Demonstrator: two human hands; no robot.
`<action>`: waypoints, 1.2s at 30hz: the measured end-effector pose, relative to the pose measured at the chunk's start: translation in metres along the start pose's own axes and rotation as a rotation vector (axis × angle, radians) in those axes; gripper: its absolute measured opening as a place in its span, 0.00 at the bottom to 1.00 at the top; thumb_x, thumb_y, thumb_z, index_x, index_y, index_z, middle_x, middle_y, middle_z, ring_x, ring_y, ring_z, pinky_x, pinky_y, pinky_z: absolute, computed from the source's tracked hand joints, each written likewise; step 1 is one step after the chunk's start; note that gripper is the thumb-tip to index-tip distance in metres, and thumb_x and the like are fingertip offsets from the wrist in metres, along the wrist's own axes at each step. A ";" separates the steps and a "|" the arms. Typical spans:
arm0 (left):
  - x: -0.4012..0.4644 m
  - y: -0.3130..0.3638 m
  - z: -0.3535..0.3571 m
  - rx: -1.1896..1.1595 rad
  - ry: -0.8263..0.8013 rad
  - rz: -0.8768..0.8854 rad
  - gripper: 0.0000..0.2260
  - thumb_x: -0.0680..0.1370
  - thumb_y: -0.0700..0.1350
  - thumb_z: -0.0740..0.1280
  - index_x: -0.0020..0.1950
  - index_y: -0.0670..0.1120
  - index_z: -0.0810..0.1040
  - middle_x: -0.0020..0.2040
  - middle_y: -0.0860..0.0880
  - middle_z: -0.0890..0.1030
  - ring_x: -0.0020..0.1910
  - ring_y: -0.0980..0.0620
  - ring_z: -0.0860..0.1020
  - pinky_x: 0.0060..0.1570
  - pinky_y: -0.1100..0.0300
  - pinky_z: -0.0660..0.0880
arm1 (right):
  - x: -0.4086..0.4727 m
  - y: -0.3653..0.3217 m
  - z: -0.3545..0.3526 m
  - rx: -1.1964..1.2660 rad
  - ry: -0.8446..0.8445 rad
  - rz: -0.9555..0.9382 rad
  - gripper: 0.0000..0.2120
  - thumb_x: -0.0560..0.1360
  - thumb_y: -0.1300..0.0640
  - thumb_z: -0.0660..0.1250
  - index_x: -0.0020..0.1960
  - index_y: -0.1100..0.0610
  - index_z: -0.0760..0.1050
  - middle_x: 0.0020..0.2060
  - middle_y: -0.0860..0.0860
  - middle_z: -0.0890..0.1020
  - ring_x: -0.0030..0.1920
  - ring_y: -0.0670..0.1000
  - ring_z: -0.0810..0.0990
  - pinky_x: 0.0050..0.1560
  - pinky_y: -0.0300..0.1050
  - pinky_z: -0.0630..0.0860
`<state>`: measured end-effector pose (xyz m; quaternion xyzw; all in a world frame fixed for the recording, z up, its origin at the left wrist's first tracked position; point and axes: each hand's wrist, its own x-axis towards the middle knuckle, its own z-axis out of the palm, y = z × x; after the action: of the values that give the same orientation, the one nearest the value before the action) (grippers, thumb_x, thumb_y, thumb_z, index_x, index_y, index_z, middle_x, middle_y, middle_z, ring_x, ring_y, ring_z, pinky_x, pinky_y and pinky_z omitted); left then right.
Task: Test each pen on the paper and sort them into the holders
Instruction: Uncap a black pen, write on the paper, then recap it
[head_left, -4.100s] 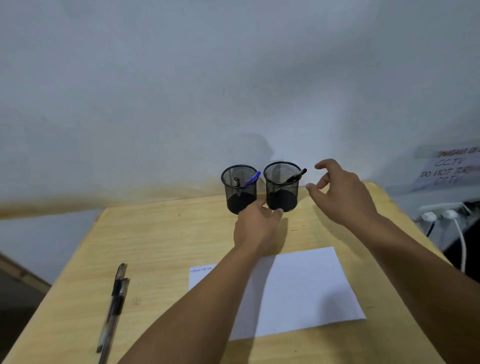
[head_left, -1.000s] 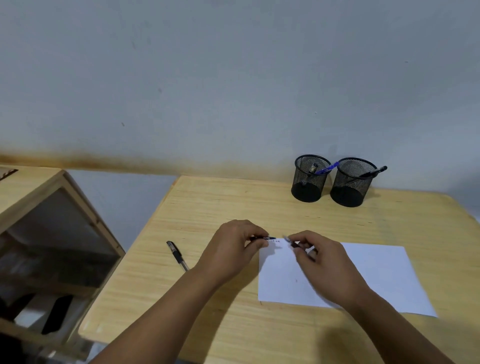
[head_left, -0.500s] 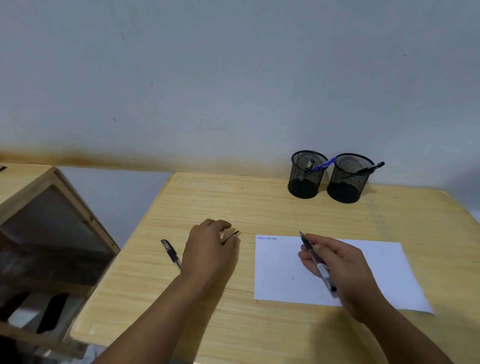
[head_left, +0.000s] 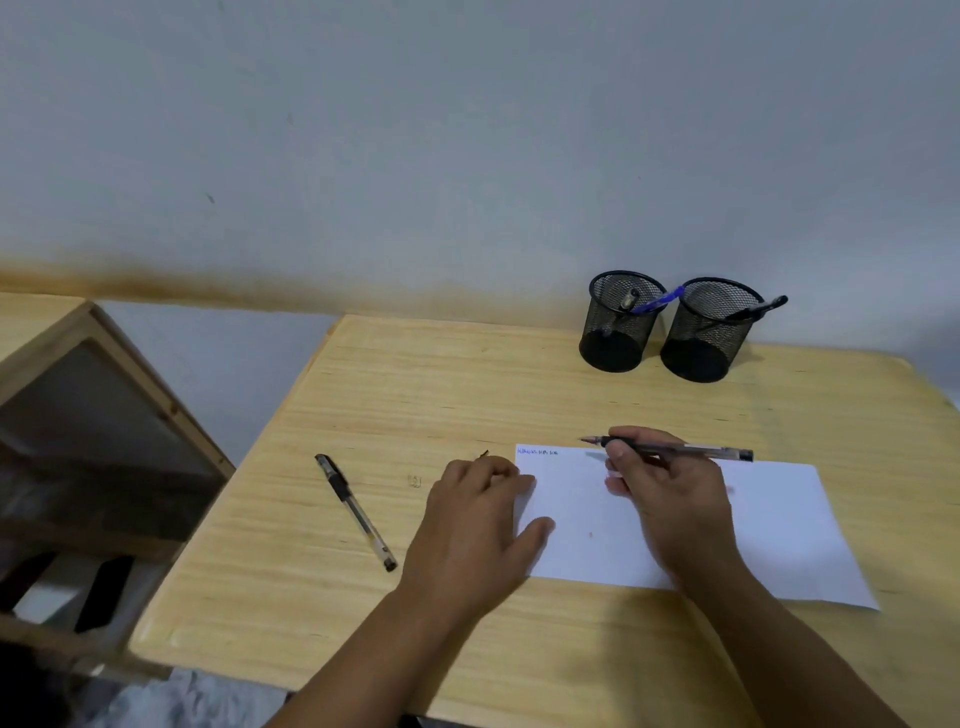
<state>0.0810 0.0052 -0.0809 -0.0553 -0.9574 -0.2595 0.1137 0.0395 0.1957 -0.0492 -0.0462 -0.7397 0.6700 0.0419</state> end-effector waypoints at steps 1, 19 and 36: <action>-0.001 0.001 0.000 0.017 0.005 0.006 0.18 0.74 0.61 0.64 0.60 0.55 0.78 0.60 0.59 0.75 0.59 0.54 0.68 0.58 0.55 0.70 | 0.003 0.001 0.002 -0.017 -0.006 -0.014 0.06 0.78 0.59 0.69 0.48 0.48 0.81 0.42 0.49 0.87 0.45 0.49 0.86 0.43 0.36 0.83; 0.004 -0.001 0.005 -0.011 0.016 -0.034 0.20 0.72 0.62 0.66 0.60 0.55 0.80 0.62 0.58 0.76 0.60 0.55 0.66 0.59 0.52 0.72 | 0.024 0.020 0.023 -0.484 0.013 -0.217 0.05 0.73 0.56 0.75 0.45 0.53 0.79 0.34 0.41 0.83 0.37 0.41 0.83 0.42 0.37 0.80; 0.005 -0.004 0.008 0.000 0.028 -0.041 0.20 0.71 0.62 0.67 0.59 0.56 0.80 0.60 0.58 0.76 0.59 0.56 0.67 0.57 0.55 0.73 | 0.027 0.023 0.025 -0.555 0.016 -0.188 0.05 0.74 0.54 0.74 0.45 0.54 0.80 0.33 0.38 0.80 0.35 0.40 0.81 0.38 0.30 0.73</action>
<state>0.0741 0.0065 -0.0882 -0.0320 -0.9567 -0.2626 0.1215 0.0097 0.1765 -0.0744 0.0076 -0.8954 0.4349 0.0952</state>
